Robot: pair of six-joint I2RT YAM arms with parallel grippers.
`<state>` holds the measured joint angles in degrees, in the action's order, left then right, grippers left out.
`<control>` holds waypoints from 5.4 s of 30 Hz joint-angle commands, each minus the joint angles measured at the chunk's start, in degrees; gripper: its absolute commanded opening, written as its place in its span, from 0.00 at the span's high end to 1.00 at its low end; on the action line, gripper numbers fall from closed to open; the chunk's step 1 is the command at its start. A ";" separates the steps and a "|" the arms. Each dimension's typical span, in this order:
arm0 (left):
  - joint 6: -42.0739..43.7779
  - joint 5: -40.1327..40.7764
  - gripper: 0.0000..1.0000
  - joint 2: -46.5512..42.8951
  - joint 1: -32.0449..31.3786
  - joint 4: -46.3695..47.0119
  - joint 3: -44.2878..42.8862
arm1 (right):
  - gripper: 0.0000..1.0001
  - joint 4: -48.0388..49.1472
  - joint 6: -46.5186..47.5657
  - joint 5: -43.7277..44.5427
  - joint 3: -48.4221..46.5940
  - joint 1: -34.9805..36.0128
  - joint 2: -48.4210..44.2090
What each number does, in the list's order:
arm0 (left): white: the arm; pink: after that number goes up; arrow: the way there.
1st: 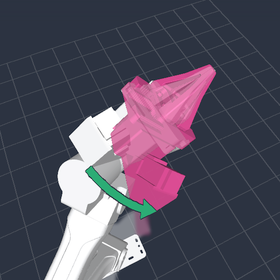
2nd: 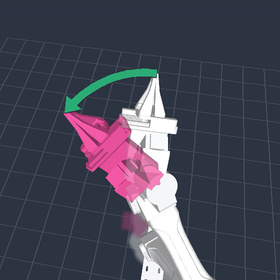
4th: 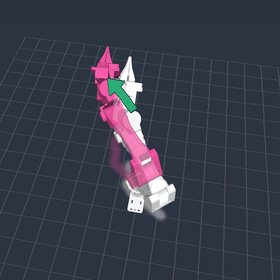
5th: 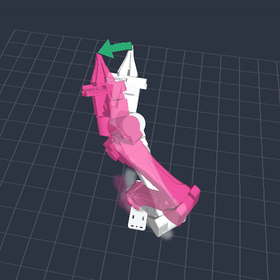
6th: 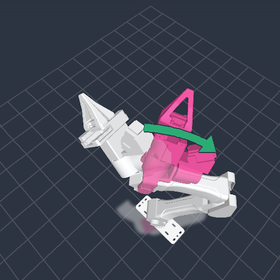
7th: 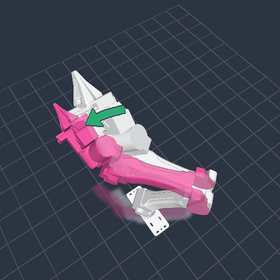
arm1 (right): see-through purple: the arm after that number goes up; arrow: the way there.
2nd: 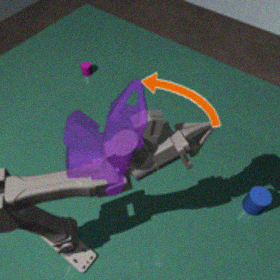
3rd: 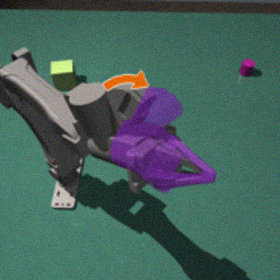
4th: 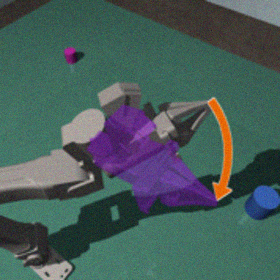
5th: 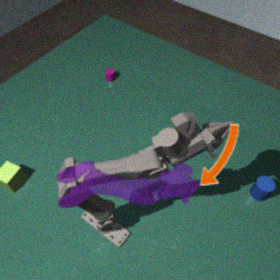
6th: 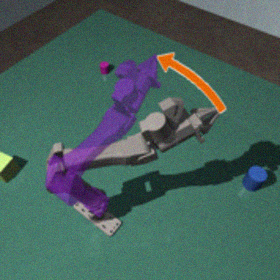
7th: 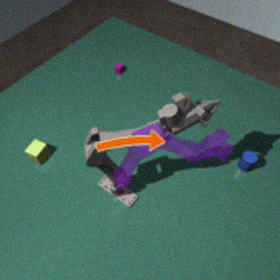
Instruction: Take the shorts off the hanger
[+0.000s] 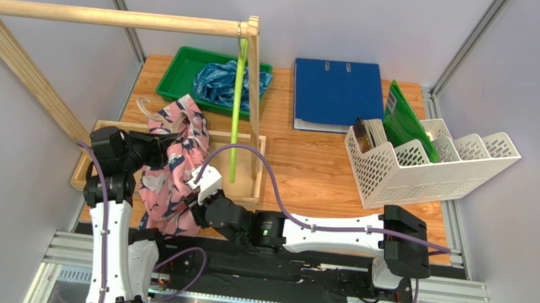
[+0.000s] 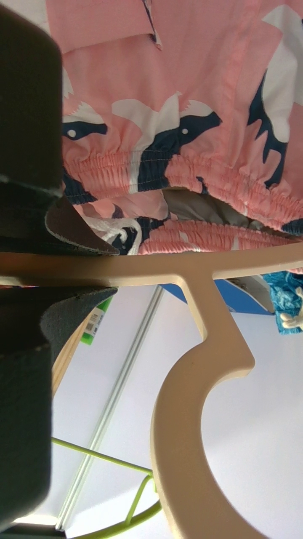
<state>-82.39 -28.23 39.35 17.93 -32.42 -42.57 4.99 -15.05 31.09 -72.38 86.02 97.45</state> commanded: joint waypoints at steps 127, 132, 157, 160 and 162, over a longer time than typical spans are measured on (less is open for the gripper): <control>-4.80 -2.01 1.00 1.50 -6.77 -22.04 -16.30 | 1.00 -0.07 -15.28 -5.95 17.19 -12.28 -22.93; -4.09 0.45 1.00 2.83 -7.12 -36.27 -26.85 | 1.00 -0.25 -18.43 -8.06 14.55 -14.73 -21.34; 22.52 0.74 1.00 0.55 -9.49 -17.87 -39.88 | 1.00 -9.56 -20.99 -5.43 23.42 -19.66 -35.22; 27.45 -5.32 1.00 0.55 -11.68 -8.29 -38.56 | 1.00 -11.14 -20.37 -4.47 23.86 -19.75 -37.15; 32.08 -8.23 1.00 1.68 -12.74 -4.58 -39.43 | 1.00 -12.28 -20.02 -3.85 24.21 -19.75 -38.73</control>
<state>-61.78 -28.18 40.14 7.20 -51.62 -81.47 -6.31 -35.53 24.29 -48.36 66.54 62.30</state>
